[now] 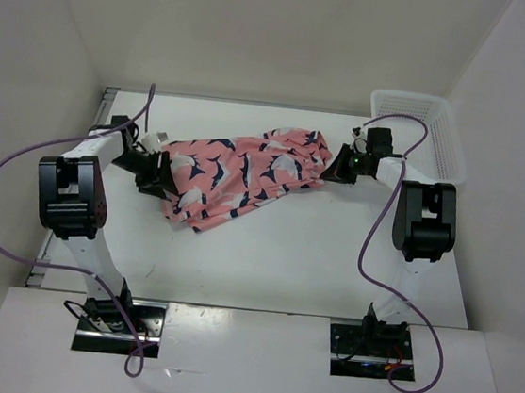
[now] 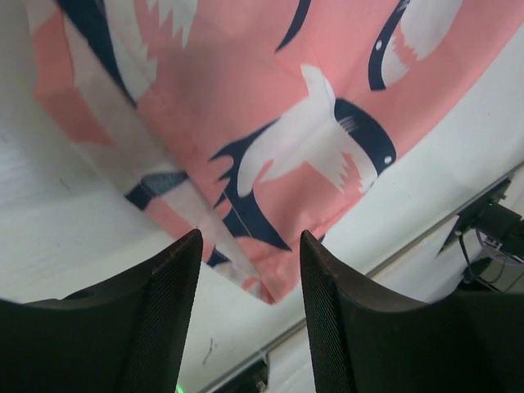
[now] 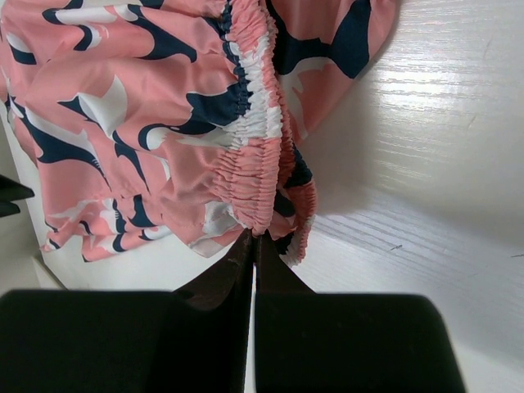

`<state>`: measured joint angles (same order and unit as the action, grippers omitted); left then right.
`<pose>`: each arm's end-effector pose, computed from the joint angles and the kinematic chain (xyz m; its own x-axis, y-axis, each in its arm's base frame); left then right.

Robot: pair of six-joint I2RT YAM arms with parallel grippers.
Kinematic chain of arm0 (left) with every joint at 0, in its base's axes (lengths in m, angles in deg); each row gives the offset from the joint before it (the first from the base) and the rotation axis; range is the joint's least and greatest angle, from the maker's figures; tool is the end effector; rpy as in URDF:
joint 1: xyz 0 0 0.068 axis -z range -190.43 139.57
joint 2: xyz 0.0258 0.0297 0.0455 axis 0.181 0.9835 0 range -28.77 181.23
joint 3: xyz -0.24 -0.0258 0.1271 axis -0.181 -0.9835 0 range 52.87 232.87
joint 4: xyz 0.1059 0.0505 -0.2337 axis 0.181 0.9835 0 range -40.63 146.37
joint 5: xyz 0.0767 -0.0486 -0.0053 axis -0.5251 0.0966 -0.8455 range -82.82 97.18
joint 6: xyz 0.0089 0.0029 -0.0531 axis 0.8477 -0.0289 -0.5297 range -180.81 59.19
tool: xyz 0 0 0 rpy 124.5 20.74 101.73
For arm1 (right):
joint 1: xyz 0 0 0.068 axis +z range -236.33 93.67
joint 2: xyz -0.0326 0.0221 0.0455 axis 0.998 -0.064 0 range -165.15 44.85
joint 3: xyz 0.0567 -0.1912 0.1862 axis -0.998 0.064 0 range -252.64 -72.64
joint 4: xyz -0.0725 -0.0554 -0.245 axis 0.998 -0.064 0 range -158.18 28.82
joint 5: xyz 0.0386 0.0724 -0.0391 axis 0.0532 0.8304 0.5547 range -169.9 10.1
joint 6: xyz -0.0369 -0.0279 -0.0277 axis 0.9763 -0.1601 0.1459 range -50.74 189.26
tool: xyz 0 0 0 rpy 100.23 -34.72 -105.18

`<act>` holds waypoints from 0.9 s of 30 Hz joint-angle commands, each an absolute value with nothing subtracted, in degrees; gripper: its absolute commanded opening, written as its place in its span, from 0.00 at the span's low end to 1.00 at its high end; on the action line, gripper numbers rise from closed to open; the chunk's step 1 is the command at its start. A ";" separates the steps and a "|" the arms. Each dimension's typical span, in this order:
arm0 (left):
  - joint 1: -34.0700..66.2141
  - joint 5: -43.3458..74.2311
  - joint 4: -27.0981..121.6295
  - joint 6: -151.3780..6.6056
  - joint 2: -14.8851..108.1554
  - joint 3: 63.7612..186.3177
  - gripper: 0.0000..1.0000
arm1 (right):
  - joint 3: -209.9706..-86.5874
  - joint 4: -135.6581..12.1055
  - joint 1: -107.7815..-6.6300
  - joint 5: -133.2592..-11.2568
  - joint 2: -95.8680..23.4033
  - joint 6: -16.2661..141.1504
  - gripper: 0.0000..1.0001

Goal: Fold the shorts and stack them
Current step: Fold the shorts

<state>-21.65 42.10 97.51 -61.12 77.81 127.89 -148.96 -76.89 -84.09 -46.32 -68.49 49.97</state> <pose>0.3512 0.0489 0.1878 -0.9647 -0.1960 -0.1757 -0.0645 0.8232 -0.5641 0.4179 0.0361 0.1737 -0.8718 0.2412 -0.4263 -0.0840 0.7837 0.6154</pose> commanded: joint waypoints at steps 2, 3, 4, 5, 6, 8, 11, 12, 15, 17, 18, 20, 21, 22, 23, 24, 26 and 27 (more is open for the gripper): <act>-19.58 41.99 90.43 -60.81 80.47 129.07 0.59 | -149.46 -77.70 -83.61 -46.76 -66.95 51.33 0.00; -18.96 41.38 90.41 -60.81 81.43 129.07 0.59 | -149.46 -77.70 -83.61 -46.76 -66.95 51.33 0.00; -18.95 41.37 89.72 -60.81 81.97 129.07 0.59 | -149.46 -77.70 -83.61 -46.76 -66.95 51.33 0.00; -18.95 40.85 89.71 -60.81 83.02 129.07 0.60 | -149.46 -77.70 -83.61 -46.76 -66.95 51.33 0.00; -18.26 39.63 89.10 -60.81 83.55 129.07 0.60 | -149.46 -77.70 -83.61 -46.76 -66.95 51.33 0.00; -17.73 37.60 89.10 -60.81 84.61 129.07 0.60 | -149.46 -77.70 -83.61 -46.76 -66.95 51.33 0.00; -17.72 35.93 88.05 -60.81 85.31 129.60 0.60 | -149.46 -77.70 -83.61 -46.76 -66.95 51.33 0.00; -17.72 35.92 88.04 -60.81 85.31 129.08 0.60 | -149.46 -77.70 -83.61 -46.76 -66.43 51.33 0.00; -17.20 35.92 87.51 -60.81 84.70 129.07 0.61 | -149.46 -77.70 -83.61 -46.76 -66.42 51.33 0.00; -16.67 37.67 88.04 -60.81 84.17 129.07 0.61 | -149.46 -77.70 -83.61 -46.76 -66.42 51.33 0.00; -16.67 40.90 88.04 -60.81 84.17 128.46 0.62 | -149.46 -77.70 -83.61 -46.76 -66.42 51.33 0.00; -15.96 44.69 88.65 -60.81 84.17 128.46 0.62 | -149.46 -77.70 -83.61 -46.76 -66.42 51.33 0.00; -15.27 46.89 88.66 -60.81 83.56 128.46 0.62 | -149.46 -77.70 -83.61 -46.76 -66.42 51.33 0.00; -15.26 51.52 89.18 -60.81 82.25 127.85 0.62 | -149.46 -77.70 -83.61 -46.76 -66.42 51.33 0.00; -14.65 54.00 89.18 -60.81 81.28 127.84 0.62 | -149.46 -77.70 -83.61 -46.76 -66.42 51.33 0.00; -14.65 57.59 89.18 -60.81 78.83 126.97 0.62 | -149.46 -77.70 -83.61 -46.76 -66.42 51.33 0.00; -14.03 59.12 89.18 -60.81 76.80 126.01 0.61 | -148.93 -77.70 -83.61 -46.76 -66.42 51.33 0.00; -14.03 59.12 89.18 -60.81 76.79 126.00 0.56 | -148.93 -77.70 -83.61 -46.76 -66.42 51.33 0.00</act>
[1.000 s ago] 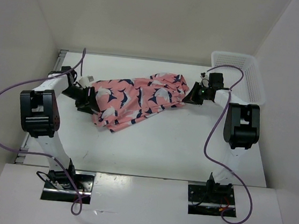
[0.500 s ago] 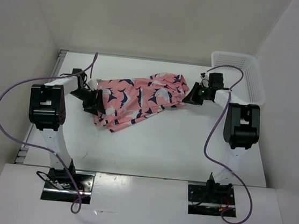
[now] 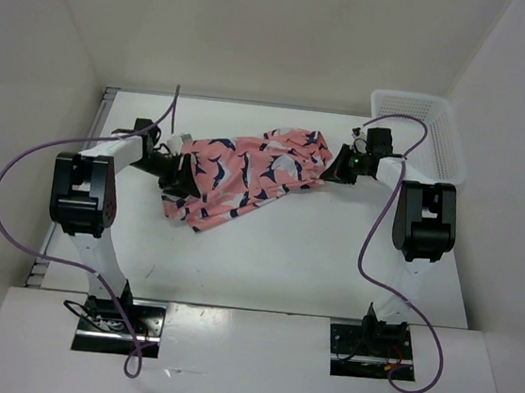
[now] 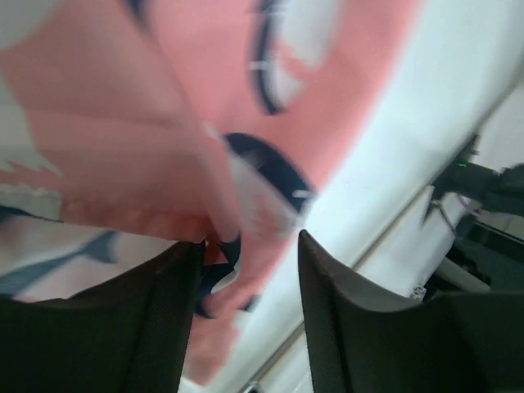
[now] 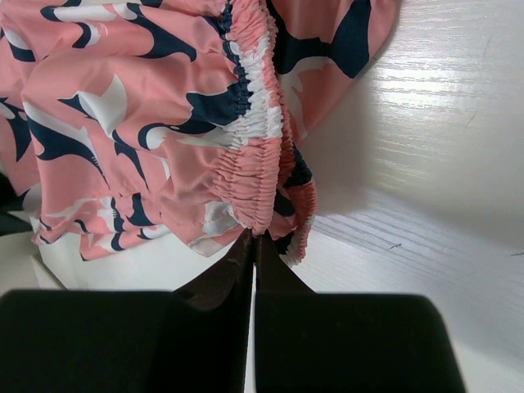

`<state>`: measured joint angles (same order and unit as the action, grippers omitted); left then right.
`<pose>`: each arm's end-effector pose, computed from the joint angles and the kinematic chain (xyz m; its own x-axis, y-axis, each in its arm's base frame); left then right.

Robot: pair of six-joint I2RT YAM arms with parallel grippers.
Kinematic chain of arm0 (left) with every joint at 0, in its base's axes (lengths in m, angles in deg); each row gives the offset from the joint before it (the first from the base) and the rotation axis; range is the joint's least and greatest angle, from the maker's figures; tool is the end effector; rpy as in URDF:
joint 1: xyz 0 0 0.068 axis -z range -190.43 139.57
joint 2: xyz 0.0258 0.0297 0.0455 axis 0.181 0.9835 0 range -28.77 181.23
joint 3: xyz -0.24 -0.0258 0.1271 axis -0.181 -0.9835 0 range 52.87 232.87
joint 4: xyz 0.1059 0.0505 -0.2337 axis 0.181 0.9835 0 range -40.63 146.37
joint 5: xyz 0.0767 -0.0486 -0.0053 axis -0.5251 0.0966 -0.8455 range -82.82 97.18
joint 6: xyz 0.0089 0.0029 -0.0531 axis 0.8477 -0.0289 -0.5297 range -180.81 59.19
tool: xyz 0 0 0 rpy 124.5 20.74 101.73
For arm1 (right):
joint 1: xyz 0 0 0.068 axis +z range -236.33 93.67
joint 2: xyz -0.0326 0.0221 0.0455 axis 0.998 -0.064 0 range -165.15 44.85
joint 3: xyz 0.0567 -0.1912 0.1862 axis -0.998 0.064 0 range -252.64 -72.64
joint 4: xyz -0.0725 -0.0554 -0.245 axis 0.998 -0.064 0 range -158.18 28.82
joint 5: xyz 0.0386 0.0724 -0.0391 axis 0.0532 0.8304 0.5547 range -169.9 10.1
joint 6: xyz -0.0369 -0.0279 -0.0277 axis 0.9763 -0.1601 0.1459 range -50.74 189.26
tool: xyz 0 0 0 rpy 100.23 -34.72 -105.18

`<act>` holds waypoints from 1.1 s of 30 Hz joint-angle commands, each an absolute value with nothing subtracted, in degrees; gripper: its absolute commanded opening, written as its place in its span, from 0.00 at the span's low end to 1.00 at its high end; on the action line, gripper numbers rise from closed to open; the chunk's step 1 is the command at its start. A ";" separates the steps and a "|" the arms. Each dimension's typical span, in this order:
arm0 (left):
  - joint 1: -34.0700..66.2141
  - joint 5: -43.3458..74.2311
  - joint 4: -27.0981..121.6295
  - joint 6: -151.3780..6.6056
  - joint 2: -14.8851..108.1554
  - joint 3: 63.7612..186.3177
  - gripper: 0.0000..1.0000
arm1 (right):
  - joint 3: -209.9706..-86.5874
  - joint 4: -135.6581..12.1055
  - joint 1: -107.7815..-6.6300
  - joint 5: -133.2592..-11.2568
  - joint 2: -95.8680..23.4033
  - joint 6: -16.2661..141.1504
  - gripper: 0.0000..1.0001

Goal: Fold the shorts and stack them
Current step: Fold the shorts

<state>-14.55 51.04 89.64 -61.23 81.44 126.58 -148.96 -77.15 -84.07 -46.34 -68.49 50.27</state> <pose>0.3675 0.0018 0.1666 -0.9717 -0.0754 -0.2239 0.0992 0.7301 -0.6762 0.4176 0.0362 0.1735 -0.8733 0.2368 -0.4257 -0.0859 0.7852 0.6132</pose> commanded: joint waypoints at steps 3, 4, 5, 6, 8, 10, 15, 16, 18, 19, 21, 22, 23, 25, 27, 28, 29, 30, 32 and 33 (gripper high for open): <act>-14.03 58.25 90.23 -60.81 77.49 124.24 0.37 | -148.41 -77.70 -83.61 -46.76 -66.42 51.33 0.00; -14.03 57.55 90.24 -60.81 78.10 123.63 0.32 | -148.41 -77.70 -83.61 -46.76 -66.42 51.33 0.00; -14.03 57.54 90.85 -60.81 78.10 123.01 0.26 | -148.41 -77.70 -83.61 -46.76 -66.42 51.33 0.00; -14.03 57.54 92.51 -60.81 78.63 123.01 0.22 | -148.41 -77.70 -83.61 -46.76 -66.42 51.33 0.00; -14.55 57.54 94.62 -60.81 78.11 123.01 0.15 | -148.41 -77.70 -83.61 -46.76 -66.42 51.33 0.00; -16.22 57.54 97.17 -60.81 77.15 124.92 0.15 | -148.41 -77.70 -83.61 -46.76 -66.42 51.33 0.00; -19.66 55.72 104.99 -60.81 75.82 129.16 0.40 | -148.41 -77.70 -84.14 -46.76 -66.42 51.85 0.00; -18.87 54.31 105.00 -60.81 75.82 127.33 0.44 | -148.41 -77.70 -84.14 -46.76 -66.42 51.85 0.00; -17.29 48.42 102.64 -60.81 76.51 123.64 0.47 | -147.88 -77.70 -84.14 -46.24 -66.42 51.85 0.00; -17.28 47.45 101.94 -60.81 77.04 120.66 0.50 | -147.88 -77.70 -84.14 -46.24 -66.42 51.85 0.00; -17.28 45.16 100.87 -60.81 78.28 120.63 0.51 | -147.88 -77.70 -84.66 -46.24 -66.42 51.85 0.01; -17.89 45.93 100.87 -60.81 78.89 120.63 0.51 | -147.88 -77.70 -84.66 -46.24 -66.42 51.85 0.01; -18.42 46.46 101.48 -60.81 78.90 120.63 0.53 | -147.88 -77.70 -84.66 -46.24 -66.42 51.85 0.01; -18.43 47.79 102.80 -60.81 78.90 121.42 0.54 | -147.88 -77.70 -85.18 -46.24 -65.90 51.85 0.01; -17.90 47.79 103.33 -60.81 78.90 121.43 0.56 | -147.88 -77.70 -85.19 -46.24 -65.89 52.38 0.01; -17.12 46.31 103.86 -60.81 78.90 121.43 0.56 | -147.88 -77.70 -85.19 -46.24 -65.37 52.38 0.01; -17.11 45.34 103.86 -60.81 78.90 121.43 0.56 | -147.88 -77.70 -85.19 -46.24 -65.37 52.38 0.01; -17.11 44.54 103.86 -60.81 79.68 121.43 0.56 | -147.88 -77.70 -85.19 -46.24 -65.37 52.38 0.01; -17.11 44.01 104.47 -60.81 80.30 120.90 0.54 | -147.88 -77.70 -85.19 -46.24 -65.37 52.38 0.01; -17.11 44.01 105.00 -60.81 80.30 120.90 0.53 | -147.88 -77.70 -85.19 -46.24 -65.37 52.38 0.03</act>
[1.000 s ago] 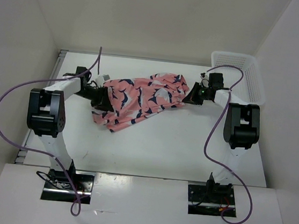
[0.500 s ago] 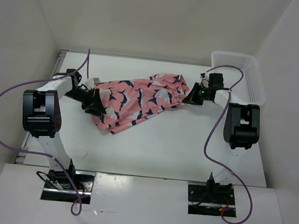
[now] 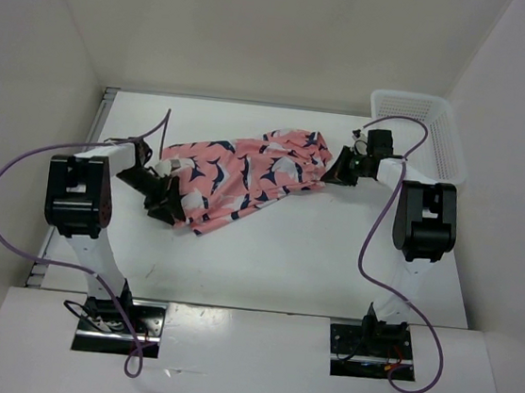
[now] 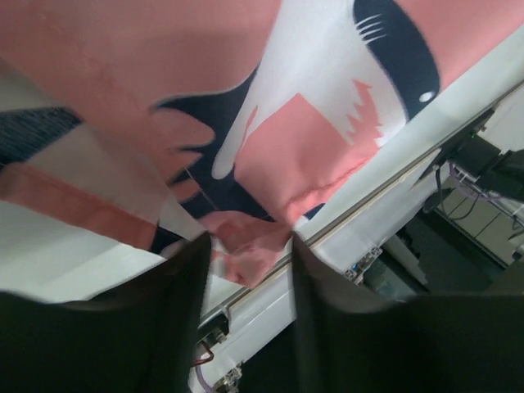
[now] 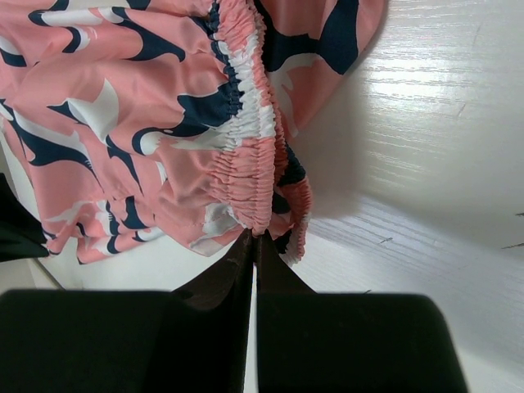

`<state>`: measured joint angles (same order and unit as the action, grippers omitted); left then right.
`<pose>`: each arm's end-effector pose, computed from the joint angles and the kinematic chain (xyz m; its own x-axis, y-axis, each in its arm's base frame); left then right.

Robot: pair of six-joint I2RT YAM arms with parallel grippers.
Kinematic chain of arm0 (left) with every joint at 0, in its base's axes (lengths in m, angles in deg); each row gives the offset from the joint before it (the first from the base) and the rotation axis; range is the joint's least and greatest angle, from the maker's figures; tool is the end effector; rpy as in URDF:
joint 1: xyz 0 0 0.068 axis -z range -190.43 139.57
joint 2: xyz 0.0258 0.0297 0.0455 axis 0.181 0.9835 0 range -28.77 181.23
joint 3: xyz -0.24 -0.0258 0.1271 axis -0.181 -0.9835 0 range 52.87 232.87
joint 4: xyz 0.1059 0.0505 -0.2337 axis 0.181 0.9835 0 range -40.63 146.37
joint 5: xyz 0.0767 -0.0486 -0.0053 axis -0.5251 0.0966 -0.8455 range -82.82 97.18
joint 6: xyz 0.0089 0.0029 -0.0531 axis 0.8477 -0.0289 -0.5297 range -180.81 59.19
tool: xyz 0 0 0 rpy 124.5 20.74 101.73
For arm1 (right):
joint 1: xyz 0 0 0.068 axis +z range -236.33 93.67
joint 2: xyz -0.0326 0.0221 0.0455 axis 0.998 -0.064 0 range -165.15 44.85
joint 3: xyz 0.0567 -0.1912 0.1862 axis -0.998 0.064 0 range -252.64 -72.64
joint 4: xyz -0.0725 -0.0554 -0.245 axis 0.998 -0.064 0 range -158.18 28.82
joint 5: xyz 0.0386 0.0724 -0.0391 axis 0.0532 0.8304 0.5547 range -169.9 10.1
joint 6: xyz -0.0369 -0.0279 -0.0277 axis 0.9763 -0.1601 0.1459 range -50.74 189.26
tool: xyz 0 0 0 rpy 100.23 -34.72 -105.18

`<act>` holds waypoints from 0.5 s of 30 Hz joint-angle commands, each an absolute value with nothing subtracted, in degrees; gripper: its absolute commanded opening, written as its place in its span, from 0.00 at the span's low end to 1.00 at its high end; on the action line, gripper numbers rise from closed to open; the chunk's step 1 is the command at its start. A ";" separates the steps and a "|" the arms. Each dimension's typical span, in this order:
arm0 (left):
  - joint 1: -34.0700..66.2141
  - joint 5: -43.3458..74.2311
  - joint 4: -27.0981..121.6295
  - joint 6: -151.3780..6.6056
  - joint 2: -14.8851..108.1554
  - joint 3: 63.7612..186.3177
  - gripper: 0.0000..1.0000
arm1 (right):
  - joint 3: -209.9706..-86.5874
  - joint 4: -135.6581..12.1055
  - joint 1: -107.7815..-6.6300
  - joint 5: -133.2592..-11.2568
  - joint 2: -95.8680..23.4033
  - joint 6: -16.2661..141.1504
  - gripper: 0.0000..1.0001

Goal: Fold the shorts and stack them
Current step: Fold the shorts

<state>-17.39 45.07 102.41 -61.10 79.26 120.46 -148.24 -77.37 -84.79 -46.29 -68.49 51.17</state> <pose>0.3212 0.0172 0.1493 -0.9901 -0.1250 0.0638 -0.1377 0.7782 -0.6127 0.4153 0.0309 0.1696 -0.8761 0.2351 -0.4209 -0.0802 0.7899 0.6080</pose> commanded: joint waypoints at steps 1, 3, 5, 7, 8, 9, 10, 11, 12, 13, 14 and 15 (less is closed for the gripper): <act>-16.59 45.40 105.00 -60.81 80.30 121.68 0.46 | -147.88 -77.70 -85.19 -46.24 -65.37 52.38 0.03; -16.58 47.34 105.00 -60.81 80.91 122.83 0.35 | -147.88 -77.70 -85.19 -46.24 -65.37 52.38 0.03; -16.58 50.84 106.93 -60.81 81.71 124.14 0.26 | -147.88 -77.70 -85.19 -46.24 -65.37 52.38 0.01; -16.58 52.87 108.94 -60.81 83.37 125.90 0.14 | -147.88 -77.70 -85.71 -46.24 -65.37 52.38 0.00; -16.58 54.62 109.74 -60.81 83.38 126.43 0.09 | -147.88 -77.70 -85.72 -46.24 -64.84 52.38 0.00; -16.58 54.64 110.27 -60.81 83.90 126.96 0.05 | -147.88 -77.70 -85.72 -46.24 -64.84 52.38 0.00; -16.58 55.43 110.97 -60.81 83.90 127.57 0.00 | -147.88 -77.70 -85.72 -46.24 -64.32 52.38 0.00; -17.19 55.43 110.98 -60.81 83.90 127.58 0.00 | -147.88 -77.70 -85.72 -46.24 -64.31 52.38 0.00; -17.98 55.43 110.98 -60.81 83.21 127.58 0.00 | -148.58 -77.70 -85.72 -45.54 -63.79 52.38 0.00; -17.99 55.43 110.98 -60.81 82.33 128.27 0.00 | -148.58 -77.70 -85.72 -45.53 -63.18 52.38 0.00; -18.77 54.82 111.59 -60.81 81.80 129.06 0.00 | -149.28 -77.70 -85.72 -45.53 -63.17 52.38 0.00; -19.47 54.21 111.60 -60.81 80.84 129.59 0.00 | -149.29 -78.23 -85.72 -45.53 -62.47 52.38 0.00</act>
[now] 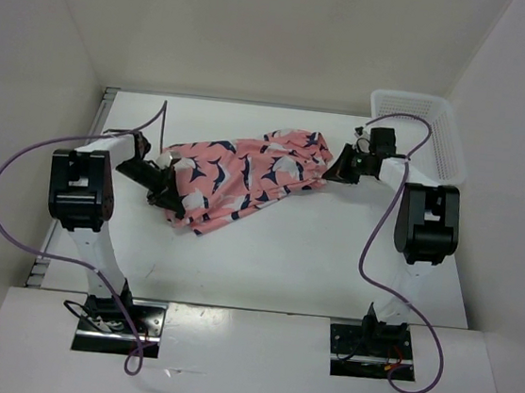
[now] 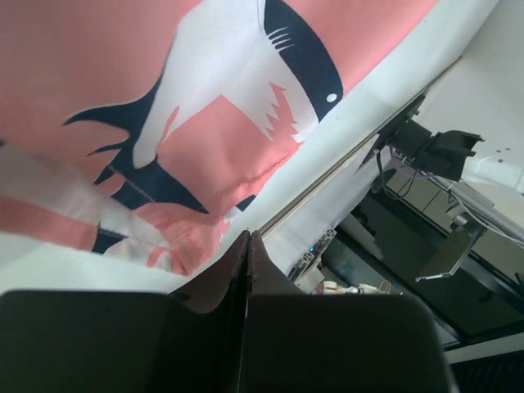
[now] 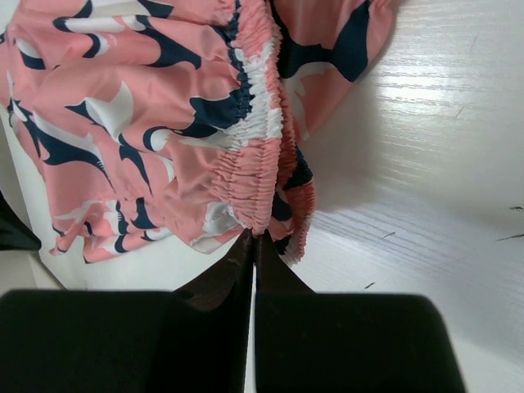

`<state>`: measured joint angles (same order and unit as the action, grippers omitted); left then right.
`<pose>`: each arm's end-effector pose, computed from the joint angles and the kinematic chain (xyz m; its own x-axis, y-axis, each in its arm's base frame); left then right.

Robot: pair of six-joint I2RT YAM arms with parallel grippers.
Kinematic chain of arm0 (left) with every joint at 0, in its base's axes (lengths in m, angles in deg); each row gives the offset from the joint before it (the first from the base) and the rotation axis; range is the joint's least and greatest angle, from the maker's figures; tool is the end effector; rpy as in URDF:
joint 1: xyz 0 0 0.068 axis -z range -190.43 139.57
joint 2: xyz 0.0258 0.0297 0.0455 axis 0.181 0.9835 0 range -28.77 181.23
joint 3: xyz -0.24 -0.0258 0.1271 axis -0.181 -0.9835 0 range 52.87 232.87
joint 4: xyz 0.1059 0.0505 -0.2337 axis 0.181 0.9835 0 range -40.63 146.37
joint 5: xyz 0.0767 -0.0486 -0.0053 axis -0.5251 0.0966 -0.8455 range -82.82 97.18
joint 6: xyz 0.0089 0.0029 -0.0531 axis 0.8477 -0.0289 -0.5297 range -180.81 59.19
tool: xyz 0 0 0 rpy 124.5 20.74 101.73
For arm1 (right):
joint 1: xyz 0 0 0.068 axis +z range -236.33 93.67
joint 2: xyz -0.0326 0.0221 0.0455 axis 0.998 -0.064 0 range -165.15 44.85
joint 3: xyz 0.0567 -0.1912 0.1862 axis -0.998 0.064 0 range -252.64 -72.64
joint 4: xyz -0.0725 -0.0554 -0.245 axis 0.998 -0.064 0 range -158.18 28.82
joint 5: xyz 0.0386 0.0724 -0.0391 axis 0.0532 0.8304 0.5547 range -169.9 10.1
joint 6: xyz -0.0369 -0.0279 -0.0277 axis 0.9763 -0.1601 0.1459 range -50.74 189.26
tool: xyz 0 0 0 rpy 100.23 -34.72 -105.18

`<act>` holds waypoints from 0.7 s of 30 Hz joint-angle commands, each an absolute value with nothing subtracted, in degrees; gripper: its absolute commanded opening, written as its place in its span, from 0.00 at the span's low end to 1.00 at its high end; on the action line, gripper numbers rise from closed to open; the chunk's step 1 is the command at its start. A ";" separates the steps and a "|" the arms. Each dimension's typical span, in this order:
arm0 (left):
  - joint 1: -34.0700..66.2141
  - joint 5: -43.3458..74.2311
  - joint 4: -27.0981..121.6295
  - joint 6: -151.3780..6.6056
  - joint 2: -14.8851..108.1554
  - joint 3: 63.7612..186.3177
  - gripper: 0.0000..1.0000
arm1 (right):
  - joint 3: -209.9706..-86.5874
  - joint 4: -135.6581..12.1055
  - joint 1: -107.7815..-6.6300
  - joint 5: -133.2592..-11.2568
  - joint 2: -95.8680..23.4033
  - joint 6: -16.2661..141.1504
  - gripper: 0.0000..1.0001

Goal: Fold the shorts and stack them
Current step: Fold the shorts

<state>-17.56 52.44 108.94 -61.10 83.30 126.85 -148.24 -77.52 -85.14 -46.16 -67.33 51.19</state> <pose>0.3364 0.0166 0.1560 -0.9825 -0.1266 0.1369 -0.1864 0.6861 -0.7033 0.4141 0.0284 0.1774 -0.8675 0.2399 -0.4359 -0.0874 0.7890 0.6082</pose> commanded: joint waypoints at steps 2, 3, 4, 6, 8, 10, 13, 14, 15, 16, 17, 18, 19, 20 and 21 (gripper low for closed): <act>-20.09 53.33 111.60 -60.81 79.78 130.38 0.00 | -149.81 -78.23 -85.72 -45.53 -61.85 52.38 0.00; -20.10 51.24 111.07 -60.81 78.99 130.39 0.00 | -149.81 -78.23 -85.72 -45.53 -61.15 52.38 0.00; -19.57 49.65 111.07 -60.81 78.98 130.39 0.00 | -149.81 -78.23 -85.72 -45.53 -61.15 52.38 0.00; -17.99 43.52 111.68 -60.81 78.46 129.61 0.16 | -149.81 -78.23 -85.72 -46.06 -61.15 52.38 0.00; -16.58 41.47 111.68 -60.81 76.11 127.41 0.45 | -149.81 -78.23 -85.72 -46.06 -61.15 52.38 0.00; -15.35 39.97 109.32 -60.81 73.72 124.08 0.58 | -149.81 -78.23 -85.72 -46.06 -61.76 52.38 0.00; -15.35 37.42 106.07 -60.81 73.18 124.06 0.62 | -149.81 -78.23 -85.72 -46.06 -62.28 52.38 0.00; -15.35 36.81 105.19 -60.81 73.18 124.06 0.67 | -149.81 -78.23 -85.72 -46.06 -62.29 52.38 0.00; -14.48 36.10 103.53 -60.81 73.79 124.06 0.67 | -149.81 -78.23 -85.72 -46.06 -62.29 52.38 0.00; -13.77 33.92 102.47 -60.81 73.80 124.06 0.67 | -149.81 -78.23 -85.72 -46.06 -62.29 52.38 0.00; -12.29 32.68 100.37 -60.81 75.02 123.45 0.67 | -149.81 -78.23 -85.72 -46.06 -62.29 52.38 0.00; -11.58 31.45 99.56 -60.81 75.64 123.45 0.67 | -149.81 -78.23 -85.72 -46.06 -62.29 52.38 0.00; -10.96 30.40 99.56 -60.81 76.43 122.92 0.67 | -149.81 -78.23 -85.72 -46.06 -62.29 52.38 0.00; -10.43 30.38 99.55 -60.81 77.91 122.92 0.66 | -149.81 -78.23 -85.72 -46.06 -62.29 52.38 0.00; -10.43 30.38 99.55 -60.81 78.45 122.92 0.66 | -149.81 -78.23 -85.72 -46.06 -62.29 51.86 0.00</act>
